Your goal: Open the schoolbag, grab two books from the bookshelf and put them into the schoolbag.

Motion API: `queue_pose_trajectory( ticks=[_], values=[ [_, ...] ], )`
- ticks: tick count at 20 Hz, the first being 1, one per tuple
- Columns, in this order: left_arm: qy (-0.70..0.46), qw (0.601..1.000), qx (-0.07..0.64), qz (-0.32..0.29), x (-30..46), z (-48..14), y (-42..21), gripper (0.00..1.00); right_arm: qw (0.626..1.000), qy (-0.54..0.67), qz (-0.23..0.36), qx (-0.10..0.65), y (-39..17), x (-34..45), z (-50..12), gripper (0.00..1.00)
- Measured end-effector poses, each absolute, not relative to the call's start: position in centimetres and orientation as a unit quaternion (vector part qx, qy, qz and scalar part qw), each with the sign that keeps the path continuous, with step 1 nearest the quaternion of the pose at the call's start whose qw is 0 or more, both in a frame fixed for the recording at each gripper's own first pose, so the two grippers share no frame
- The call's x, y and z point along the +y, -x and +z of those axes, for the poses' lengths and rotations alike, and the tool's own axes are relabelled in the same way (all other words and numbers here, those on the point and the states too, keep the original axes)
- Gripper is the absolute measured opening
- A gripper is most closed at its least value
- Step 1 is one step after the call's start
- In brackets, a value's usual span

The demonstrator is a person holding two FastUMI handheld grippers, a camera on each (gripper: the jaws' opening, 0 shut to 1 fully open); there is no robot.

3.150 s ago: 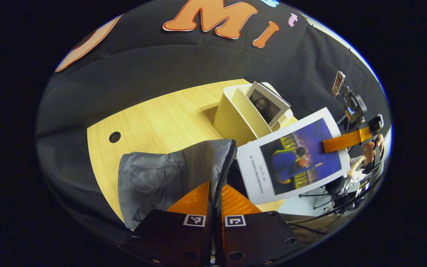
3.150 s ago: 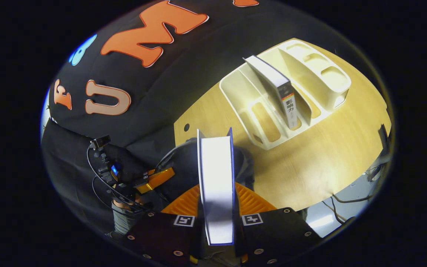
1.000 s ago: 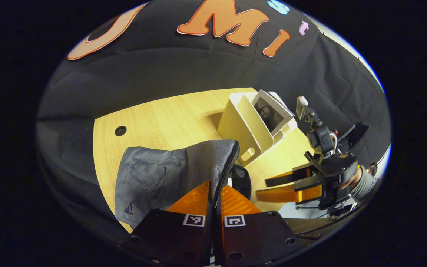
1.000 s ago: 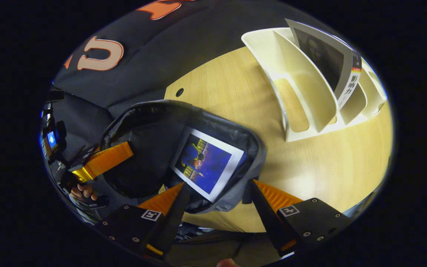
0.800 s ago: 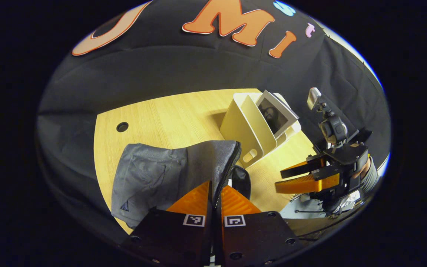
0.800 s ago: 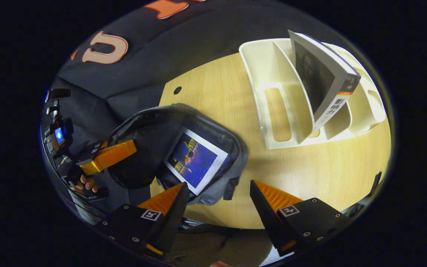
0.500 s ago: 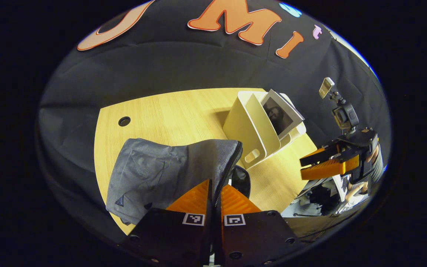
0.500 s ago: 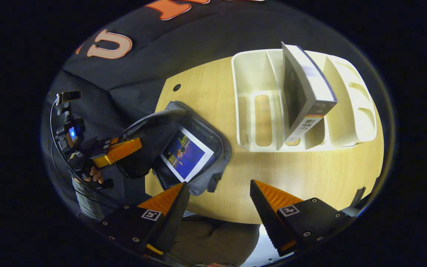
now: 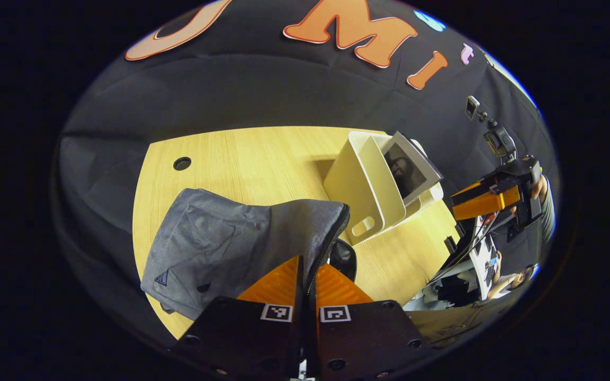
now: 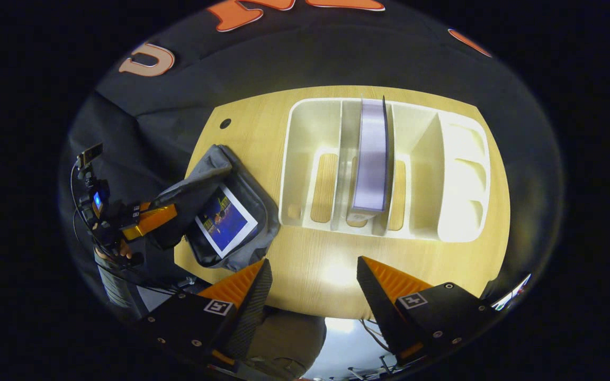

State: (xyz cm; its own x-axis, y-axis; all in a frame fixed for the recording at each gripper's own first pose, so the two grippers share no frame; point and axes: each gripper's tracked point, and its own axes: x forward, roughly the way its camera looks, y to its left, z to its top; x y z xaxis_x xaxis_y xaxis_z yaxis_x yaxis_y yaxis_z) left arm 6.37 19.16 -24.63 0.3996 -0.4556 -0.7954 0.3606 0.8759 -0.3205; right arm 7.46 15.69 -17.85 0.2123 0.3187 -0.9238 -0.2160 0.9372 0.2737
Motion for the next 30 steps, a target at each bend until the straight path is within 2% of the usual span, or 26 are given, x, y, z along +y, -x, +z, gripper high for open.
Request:
queue_pose_trajectory(
  ticks=[6,11,19,21,23,24,25,30],
  values=[
    [0.057,0.839,0.491,-0.229,19.0,-24.9,-6.3,0.05,0.788,-0.026,0.141,0.599,-12.9,12.4,-17.7,0.96],
    [0.057,0.843,0.492,-0.211,19.2,-24.9,-6.2,0.05,0.785,-0.024,0.137,0.603,-15.6,11.9,-18.1,0.95],
    [0.062,0.847,0.497,-0.179,19.2,-24.8,-6.3,0.05,0.779,-0.039,0.116,0.615,-19.5,12.8,-21.2,0.87],
    [0.063,0.847,0.5,-0.171,19.2,-25.0,-6.1,0.05,0.779,-0.041,0.106,0.616,-20.3,12.7,-22.0,0.8],
    [0.064,0.846,0.502,-0.166,19.1,-25.0,-6.0,0.05,0.78,-0.047,0.094,0.617,-20.8,13.0,-22.4,0.68],
    [0.061,0.847,0.502,-0.165,19.1,-25.0,-5.9,0.05,0.78,-0.05,0.088,0.617,-21.0,13.2,-22.9,0.59],
    [0.058,0.846,0.503,-0.165,19.1,-25.1,-5.9,0.05,0.78,-0.051,0.082,0.618,-21.1,13.2,-23.2,0.46],
    [0.056,0.846,0.504,-0.162,18.9,-25.0,-5.6,0.05,0.778,-0.048,0.069,0.622,-20.6,12.2,-23.2,0.36]
  ],
)
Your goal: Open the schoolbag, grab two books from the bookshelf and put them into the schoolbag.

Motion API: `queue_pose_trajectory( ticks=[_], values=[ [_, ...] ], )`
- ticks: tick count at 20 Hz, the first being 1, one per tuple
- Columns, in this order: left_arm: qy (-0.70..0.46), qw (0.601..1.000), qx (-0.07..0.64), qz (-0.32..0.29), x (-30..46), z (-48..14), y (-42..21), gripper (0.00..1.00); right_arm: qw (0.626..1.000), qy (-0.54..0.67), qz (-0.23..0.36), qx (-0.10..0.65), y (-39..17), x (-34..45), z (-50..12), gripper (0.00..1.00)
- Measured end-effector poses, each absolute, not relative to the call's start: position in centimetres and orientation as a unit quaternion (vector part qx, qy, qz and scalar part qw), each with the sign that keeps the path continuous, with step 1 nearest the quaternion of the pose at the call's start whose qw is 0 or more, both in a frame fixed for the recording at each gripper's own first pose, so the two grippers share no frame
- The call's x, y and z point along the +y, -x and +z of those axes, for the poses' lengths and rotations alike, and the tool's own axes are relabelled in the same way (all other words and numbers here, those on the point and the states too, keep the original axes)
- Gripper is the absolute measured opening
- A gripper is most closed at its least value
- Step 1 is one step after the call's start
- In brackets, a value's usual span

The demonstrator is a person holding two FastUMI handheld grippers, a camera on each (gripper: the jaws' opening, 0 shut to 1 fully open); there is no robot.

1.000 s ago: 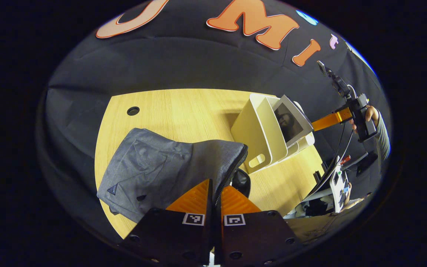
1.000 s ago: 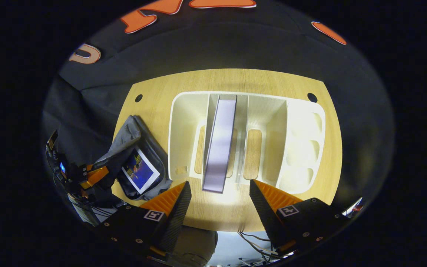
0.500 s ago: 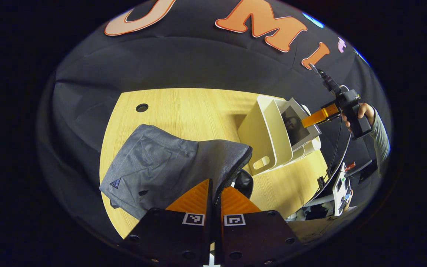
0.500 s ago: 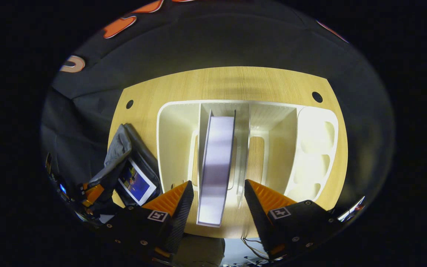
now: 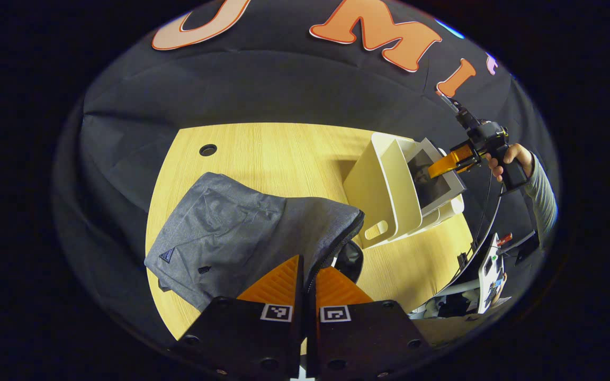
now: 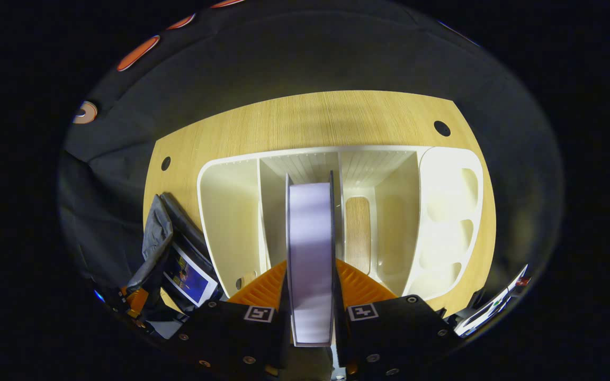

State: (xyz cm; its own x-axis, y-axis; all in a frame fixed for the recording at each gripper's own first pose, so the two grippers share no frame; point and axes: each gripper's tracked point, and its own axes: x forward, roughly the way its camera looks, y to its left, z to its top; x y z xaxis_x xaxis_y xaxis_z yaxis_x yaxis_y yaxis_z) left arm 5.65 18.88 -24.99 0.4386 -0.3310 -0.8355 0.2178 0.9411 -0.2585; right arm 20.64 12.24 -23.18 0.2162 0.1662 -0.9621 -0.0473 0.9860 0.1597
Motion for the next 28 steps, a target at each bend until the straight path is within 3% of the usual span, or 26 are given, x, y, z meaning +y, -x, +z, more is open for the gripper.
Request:
queue_pose_trajectory(
  ticks=[11,28],
  values=[
    [0.042,0.825,0.514,-0.229,18.9,-25.5,-5.4,0.05,0.803,-0.067,0.033,0.591,-15.3,12.1,-19.3,0.33],
    [-0.008,0.792,0.503,-0.345,19.3,-25.8,-4.4,0.05,0.806,-0.201,-0.062,0.553,0.0,14.0,-16.1,0.33]
  ],
)
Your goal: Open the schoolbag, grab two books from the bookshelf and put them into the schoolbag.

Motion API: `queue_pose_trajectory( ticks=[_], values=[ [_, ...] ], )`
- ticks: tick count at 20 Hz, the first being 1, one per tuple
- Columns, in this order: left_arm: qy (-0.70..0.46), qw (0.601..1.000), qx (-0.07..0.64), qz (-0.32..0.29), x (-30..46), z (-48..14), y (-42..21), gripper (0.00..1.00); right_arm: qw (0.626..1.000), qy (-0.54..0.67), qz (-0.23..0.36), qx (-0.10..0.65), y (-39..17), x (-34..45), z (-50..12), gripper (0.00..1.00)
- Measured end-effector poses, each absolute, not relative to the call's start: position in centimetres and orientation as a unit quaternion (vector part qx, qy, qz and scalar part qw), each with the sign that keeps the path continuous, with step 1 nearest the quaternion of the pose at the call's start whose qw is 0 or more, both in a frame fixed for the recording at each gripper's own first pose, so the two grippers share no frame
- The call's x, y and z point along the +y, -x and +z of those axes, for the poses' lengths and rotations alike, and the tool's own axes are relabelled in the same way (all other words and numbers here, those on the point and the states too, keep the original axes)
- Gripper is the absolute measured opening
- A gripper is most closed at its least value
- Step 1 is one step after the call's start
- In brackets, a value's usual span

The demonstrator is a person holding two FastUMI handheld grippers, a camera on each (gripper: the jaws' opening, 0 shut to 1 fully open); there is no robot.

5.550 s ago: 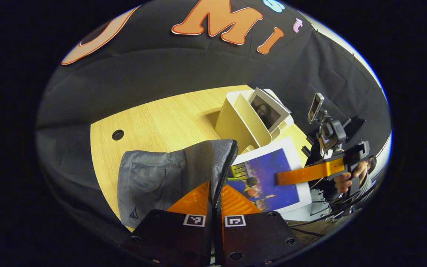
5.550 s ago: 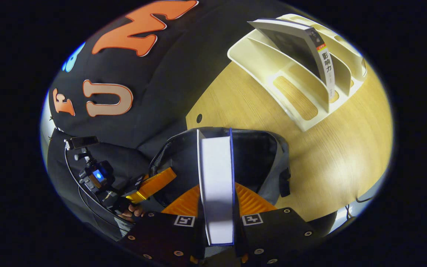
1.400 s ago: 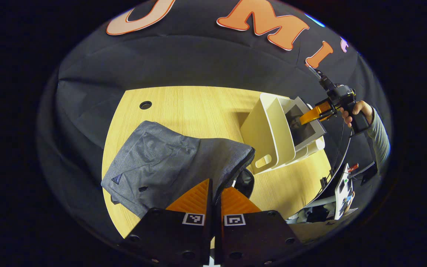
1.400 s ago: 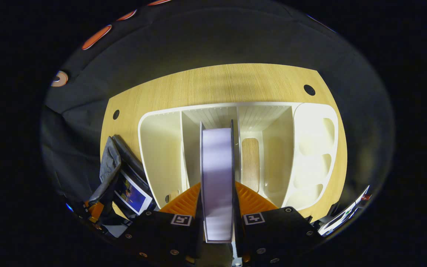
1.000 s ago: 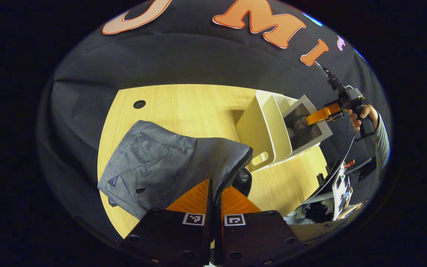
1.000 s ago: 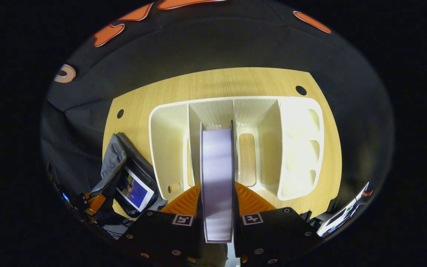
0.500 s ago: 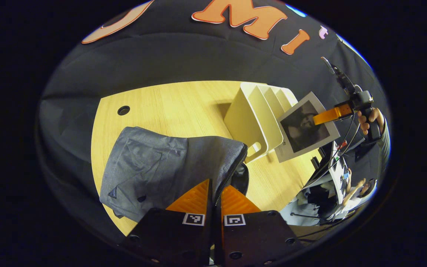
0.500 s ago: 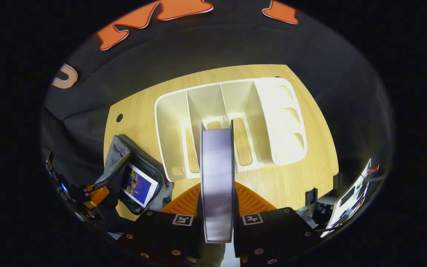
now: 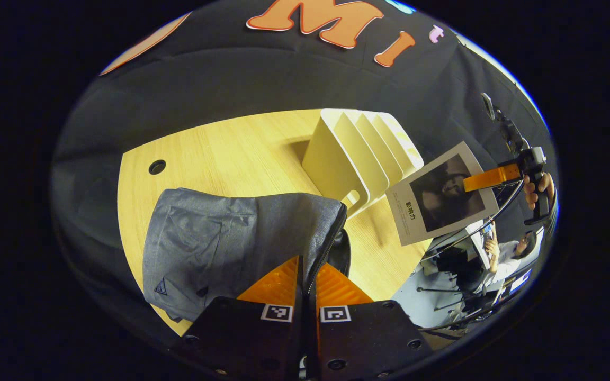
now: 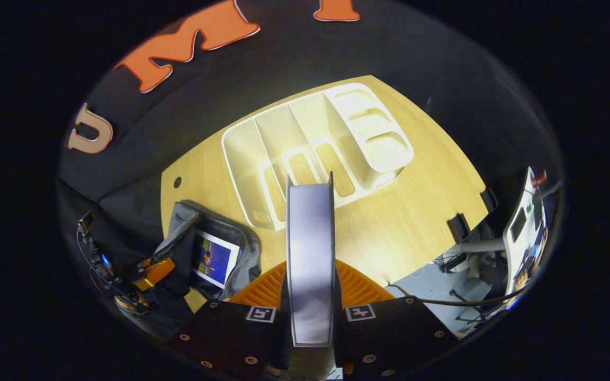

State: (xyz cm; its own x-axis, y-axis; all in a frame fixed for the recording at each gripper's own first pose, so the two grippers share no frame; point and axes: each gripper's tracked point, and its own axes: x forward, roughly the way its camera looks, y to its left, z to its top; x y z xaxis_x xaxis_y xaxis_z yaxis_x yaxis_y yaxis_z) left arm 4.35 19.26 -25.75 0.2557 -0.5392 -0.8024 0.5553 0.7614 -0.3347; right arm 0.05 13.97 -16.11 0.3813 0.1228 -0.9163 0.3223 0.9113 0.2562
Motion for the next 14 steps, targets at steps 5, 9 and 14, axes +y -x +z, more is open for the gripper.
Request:
queue_pose_trajectory(
  ticks=[5,9,14],
  values=[
    [-0.019,0.785,0.497,-0.369,19.4,-25.8,-4.1,0.05,0.804,-0.26,-0.061,0.531,3.2,15.8,-15.3,0.33],
    [-0.017,0.787,0.492,-0.373,19.5,-25.5,-4.3,0.05,0.8,-0.331,-0.034,0.499,3.9,18.2,-14.5,0.33],
    [-0.018,0.791,0.484,-0.373,19.5,-25.4,-4.6,0.05,0.806,-0.364,0.01,0.467,4.1,20.9,-14.1,0.31]
  ],
)
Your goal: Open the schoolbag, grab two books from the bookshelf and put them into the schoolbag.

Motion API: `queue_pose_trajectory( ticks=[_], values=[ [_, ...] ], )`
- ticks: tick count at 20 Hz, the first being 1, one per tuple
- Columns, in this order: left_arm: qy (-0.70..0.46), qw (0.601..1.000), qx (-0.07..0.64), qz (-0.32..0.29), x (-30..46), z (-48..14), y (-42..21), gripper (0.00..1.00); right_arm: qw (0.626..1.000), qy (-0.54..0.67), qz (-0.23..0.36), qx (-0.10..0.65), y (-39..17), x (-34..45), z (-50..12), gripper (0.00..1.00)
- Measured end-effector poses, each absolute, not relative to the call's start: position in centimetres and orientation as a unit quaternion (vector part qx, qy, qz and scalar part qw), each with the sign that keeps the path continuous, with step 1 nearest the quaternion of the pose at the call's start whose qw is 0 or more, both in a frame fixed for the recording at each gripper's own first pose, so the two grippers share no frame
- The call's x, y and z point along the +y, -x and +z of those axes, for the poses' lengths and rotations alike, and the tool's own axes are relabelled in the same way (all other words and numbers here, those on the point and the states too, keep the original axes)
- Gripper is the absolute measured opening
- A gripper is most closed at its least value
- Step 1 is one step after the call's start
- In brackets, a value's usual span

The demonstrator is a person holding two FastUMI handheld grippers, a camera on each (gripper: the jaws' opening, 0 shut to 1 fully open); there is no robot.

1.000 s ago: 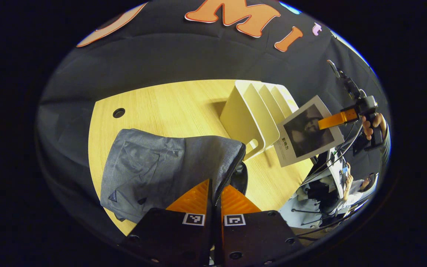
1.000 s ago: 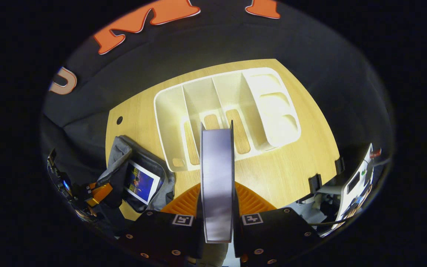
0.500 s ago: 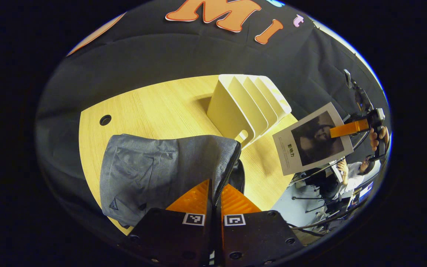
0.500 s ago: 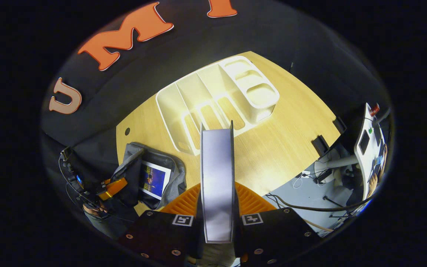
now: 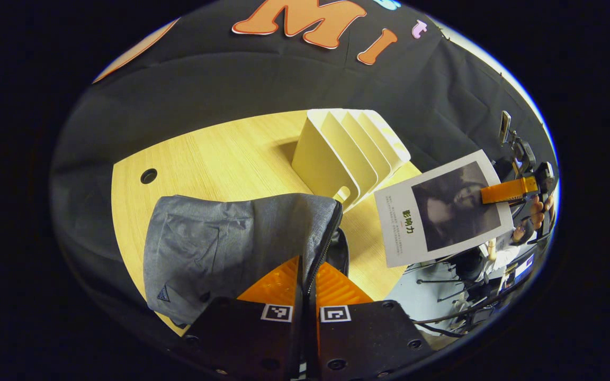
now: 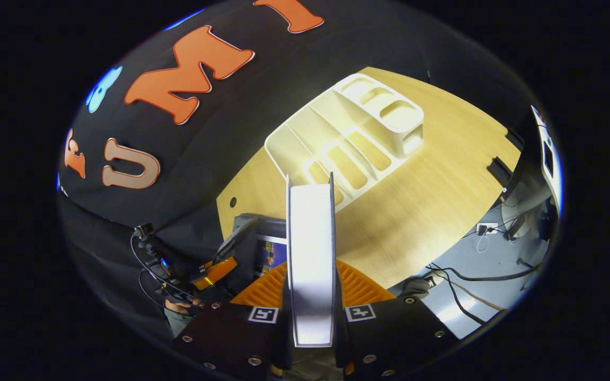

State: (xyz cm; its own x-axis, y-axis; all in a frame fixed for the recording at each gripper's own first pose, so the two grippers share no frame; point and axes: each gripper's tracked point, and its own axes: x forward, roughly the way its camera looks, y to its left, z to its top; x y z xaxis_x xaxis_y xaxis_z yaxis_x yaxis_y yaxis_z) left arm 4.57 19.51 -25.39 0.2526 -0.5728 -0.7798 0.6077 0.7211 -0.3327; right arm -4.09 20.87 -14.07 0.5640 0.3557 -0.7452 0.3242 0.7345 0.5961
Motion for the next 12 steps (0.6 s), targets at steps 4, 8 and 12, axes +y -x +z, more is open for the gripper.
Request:
queue_pose_trajectory(
  ticks=[4,8,12],
  values=[
    [-0.012,0.797,0.482,-0.363,19.7,-24.9,-4.9,0.05,0.801,-0.382,0.045,0.46,4.2,23.6,-14.6,0.31],
    [-0.01,0.808,0.47,-0.355,20.4,-23.6,-5.1,0.05,0.791,-0.404,0.073,0.453,4.6,25.9,-15.9,0.31],
    [-0.007,0.813,0.464,-0.353,20.9,-23.3,-5.0,0.05,0.771,-0.45,0.109,0.438,3.0,30.5,-17.6,0.31]
  ],
)
